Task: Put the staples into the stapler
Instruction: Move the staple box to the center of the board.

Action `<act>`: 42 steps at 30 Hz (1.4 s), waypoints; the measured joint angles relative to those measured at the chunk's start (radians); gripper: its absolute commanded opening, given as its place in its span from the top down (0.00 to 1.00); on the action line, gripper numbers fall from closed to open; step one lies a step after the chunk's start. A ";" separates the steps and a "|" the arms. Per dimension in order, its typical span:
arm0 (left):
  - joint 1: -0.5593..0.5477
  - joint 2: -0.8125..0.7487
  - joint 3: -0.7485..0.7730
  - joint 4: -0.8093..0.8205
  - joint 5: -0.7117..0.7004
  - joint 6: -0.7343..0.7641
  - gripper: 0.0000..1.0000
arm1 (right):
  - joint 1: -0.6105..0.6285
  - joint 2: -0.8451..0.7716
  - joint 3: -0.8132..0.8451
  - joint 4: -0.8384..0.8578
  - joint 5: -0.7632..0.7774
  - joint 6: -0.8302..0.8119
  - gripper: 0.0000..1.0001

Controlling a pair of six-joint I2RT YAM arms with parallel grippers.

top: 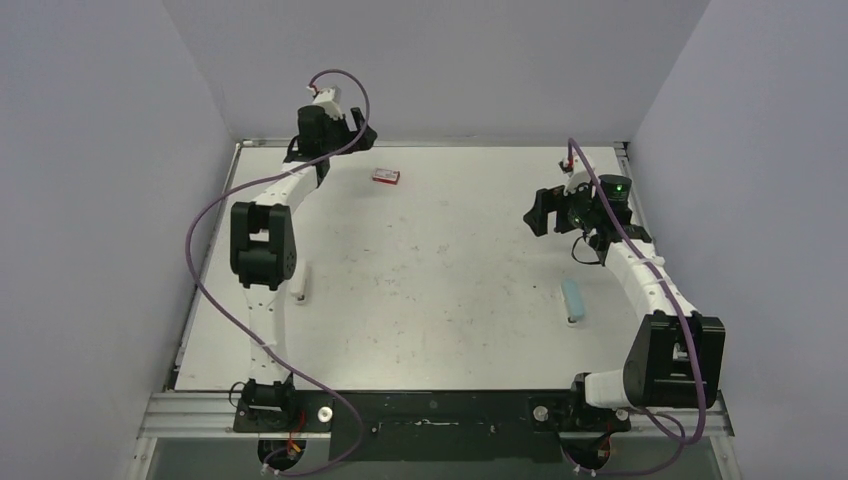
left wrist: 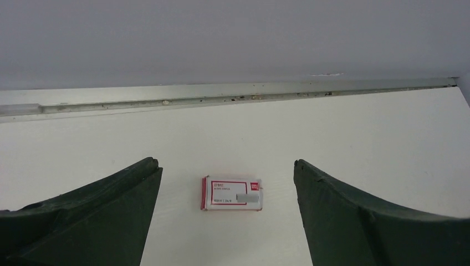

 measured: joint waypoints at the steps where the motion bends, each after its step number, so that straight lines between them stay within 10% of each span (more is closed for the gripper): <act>1: 0.000 0.052 0.060 -0.022 0.000 -0.022 0.15 | -0.001 0.006 0.000 0.000 -0.002 -0.002 0.10; 15: -0.035 0.526 0.587 -0.241 -0.006 -0.330 0.37 | -0.040 0.025 -0.031 0.017 -0.042 -0.014 0.10; 22: -0.060 0.523 0.550 -0.256 0.047 -0.430 0.60 | -0.061 0.022 -0.053 0.032 -0.069 0.002 0.10; 29: -0.068 0.301 0.172 -0.215 0.090 -0.434 0.65 | -0.074 0.010 -0.058 0.037 -0.092 0.014 0.10; 32: -0.091 0.195 0.018 -0.237 0.095 -0.379 0.54 | -0.080 -0.003 -0.065 0.040 -0.101 0.020 0.10; 37: -0.156 0.028 -0.187 -0.258 0.120 -0.271 0.01 | -0.093 -0.025 -0.073 0.045 -0.114 0.027 0.10; 42: -0.179 -0.034 -0.228 -0.310 0.039 -0.138 0.04 | -0.103 -0.038 -0.076 0.058 -0.133 0.032 0.10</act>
